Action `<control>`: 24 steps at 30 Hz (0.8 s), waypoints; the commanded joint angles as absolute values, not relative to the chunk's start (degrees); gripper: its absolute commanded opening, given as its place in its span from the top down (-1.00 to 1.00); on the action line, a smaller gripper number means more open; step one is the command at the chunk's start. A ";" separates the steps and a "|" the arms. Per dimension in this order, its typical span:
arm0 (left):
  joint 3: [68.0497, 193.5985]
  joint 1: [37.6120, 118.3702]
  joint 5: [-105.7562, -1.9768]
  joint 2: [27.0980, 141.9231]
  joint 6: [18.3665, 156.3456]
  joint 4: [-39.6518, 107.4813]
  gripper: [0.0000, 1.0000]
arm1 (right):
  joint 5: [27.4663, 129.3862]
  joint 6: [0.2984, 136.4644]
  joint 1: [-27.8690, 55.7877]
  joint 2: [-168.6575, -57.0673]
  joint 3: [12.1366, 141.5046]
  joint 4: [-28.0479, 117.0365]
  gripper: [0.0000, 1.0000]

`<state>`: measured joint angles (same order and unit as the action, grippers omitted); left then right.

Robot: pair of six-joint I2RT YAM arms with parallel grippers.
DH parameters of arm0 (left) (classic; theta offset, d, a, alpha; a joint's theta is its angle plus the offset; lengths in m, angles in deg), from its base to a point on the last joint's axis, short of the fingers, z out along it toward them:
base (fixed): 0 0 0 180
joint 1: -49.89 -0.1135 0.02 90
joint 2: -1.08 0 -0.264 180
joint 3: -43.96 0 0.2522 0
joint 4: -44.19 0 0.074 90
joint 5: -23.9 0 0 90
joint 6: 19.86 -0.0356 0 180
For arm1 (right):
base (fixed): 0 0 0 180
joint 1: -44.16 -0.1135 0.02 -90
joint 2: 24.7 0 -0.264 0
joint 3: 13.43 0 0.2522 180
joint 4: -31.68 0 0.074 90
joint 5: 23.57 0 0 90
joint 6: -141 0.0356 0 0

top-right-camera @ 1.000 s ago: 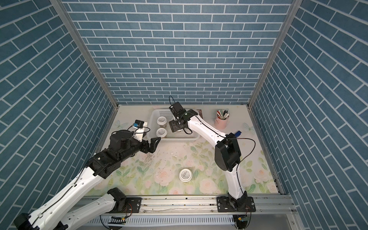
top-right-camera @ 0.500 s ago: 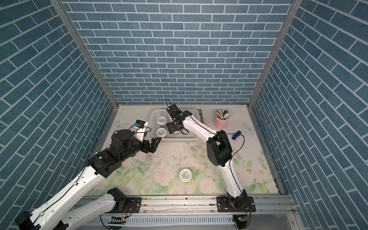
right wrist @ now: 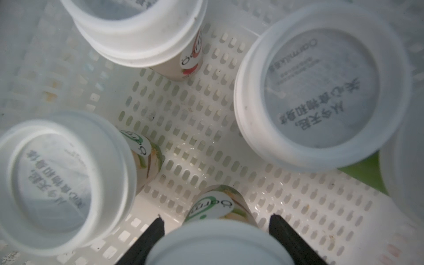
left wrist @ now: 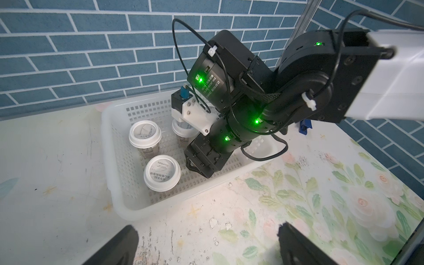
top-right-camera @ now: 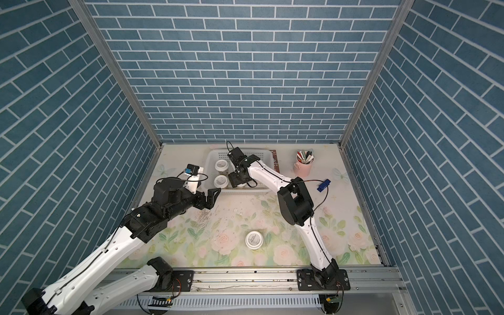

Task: Put the yogurt in the basket
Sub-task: Place the yogurt in the basket.

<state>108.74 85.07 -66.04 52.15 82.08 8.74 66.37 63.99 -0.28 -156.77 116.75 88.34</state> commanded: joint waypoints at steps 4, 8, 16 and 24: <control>109.22 85.33 -66.79 52.06 81.25 8.20 -1.00 | 67.63 62.60 -0.05 -159.16 117.55 87.81 -0.47; 109.22 85.38 -67.00 52.08 81.12 8.02 -1.00 | 67.92 62.69 -0.08 -159.67 117.53 87.61 -0.47; 109.14 85.31 -66.97 52.37 81.05 8.02 -1.00 | 68.36 62.78 -0.08 -160.05 117.32 87.26 -0.52; 109.18 85.33 -66.99 52.51 80.94 8.11 -1.00 | 68.21 62.86 -0.05 -158.82 117.49 87.19 -0.59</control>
